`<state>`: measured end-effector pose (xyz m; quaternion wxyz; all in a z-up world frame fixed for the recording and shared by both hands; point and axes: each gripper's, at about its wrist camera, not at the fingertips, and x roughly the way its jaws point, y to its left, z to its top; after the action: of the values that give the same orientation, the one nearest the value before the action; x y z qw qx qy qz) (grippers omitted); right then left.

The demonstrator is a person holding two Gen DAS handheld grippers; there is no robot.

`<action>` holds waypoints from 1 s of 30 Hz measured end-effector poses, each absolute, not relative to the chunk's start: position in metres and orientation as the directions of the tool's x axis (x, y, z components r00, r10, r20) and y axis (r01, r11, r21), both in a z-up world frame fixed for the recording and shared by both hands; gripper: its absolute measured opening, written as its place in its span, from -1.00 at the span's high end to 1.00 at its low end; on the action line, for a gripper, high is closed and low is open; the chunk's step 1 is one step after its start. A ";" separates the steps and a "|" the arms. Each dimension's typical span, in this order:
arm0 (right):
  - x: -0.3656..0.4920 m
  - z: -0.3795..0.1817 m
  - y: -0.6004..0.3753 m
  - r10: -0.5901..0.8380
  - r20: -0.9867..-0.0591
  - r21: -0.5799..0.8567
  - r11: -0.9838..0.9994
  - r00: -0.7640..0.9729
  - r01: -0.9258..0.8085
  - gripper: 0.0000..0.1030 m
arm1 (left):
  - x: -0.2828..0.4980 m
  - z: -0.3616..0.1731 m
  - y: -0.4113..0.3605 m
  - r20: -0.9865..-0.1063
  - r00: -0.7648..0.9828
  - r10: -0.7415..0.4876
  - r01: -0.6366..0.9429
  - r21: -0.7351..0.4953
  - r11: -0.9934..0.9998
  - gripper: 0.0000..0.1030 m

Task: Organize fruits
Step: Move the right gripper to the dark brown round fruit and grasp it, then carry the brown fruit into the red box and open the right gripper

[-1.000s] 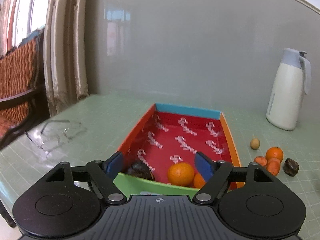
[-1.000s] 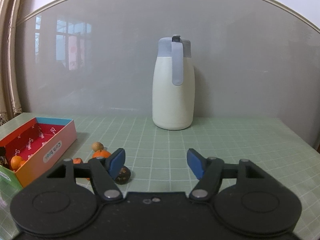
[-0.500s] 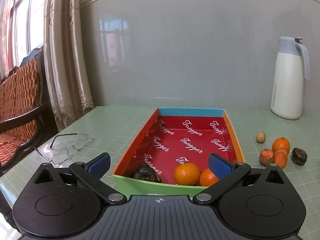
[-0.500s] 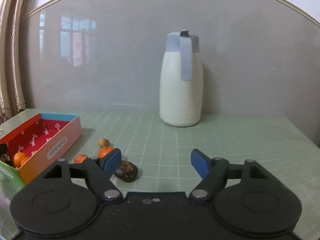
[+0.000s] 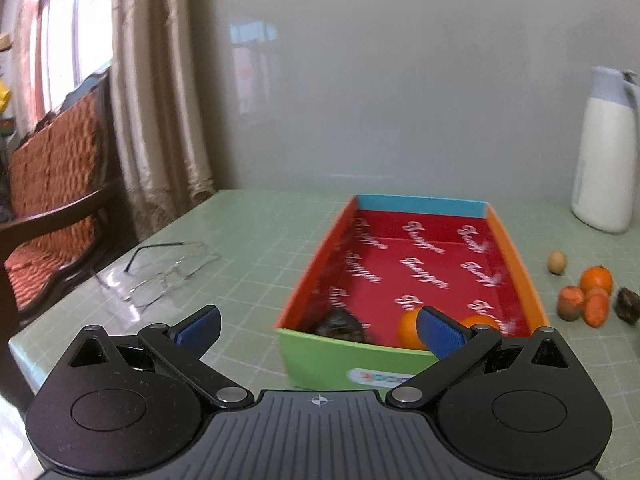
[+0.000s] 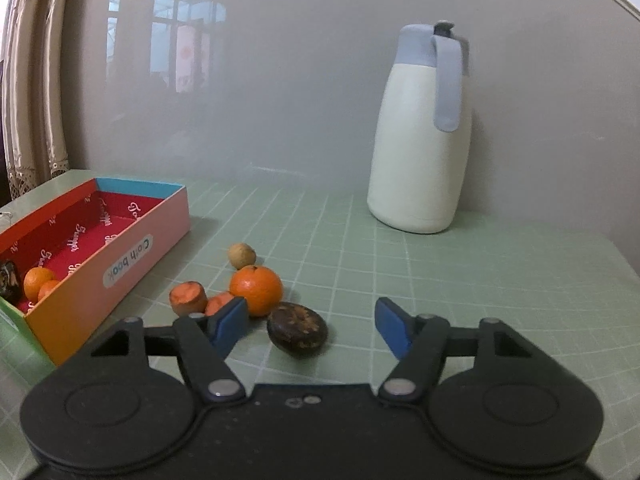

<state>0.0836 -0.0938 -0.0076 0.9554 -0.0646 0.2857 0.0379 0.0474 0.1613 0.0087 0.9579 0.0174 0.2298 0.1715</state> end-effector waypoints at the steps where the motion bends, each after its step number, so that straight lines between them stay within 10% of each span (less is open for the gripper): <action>1: 0.086 -0.008 -0.093 0.037 -0.556 -0.101 0.989 0.830 -0.111 -0.31 | 0.046 0.009 0.166 -0.433 0.833 0.346 -0.334 0.106 0.937 -1.00; 16: 0.113 -0.029 -0.089 0.038 -0.654 -0.074 0.991 0.755 -0.114 0.22 | 0.039 0.002 0.199 -0.441 0.811 0.384 -0.400 0.060 0.915 -1.00; 30: 0.097 -0.008 -0.081 0.055 -0.605 -0.086 0.987 0.795 -0.133 0.29 | 0.037 0.004 0.202 -0.430 0.812 0.394 -0.419 0.038 0.907 -1.00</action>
<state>0.0967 -0.0805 -0.0081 0.9452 -0.0620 0.3166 0.0498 0.0370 0.2024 0.0040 0.9515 -0.0293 0.2193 0.2137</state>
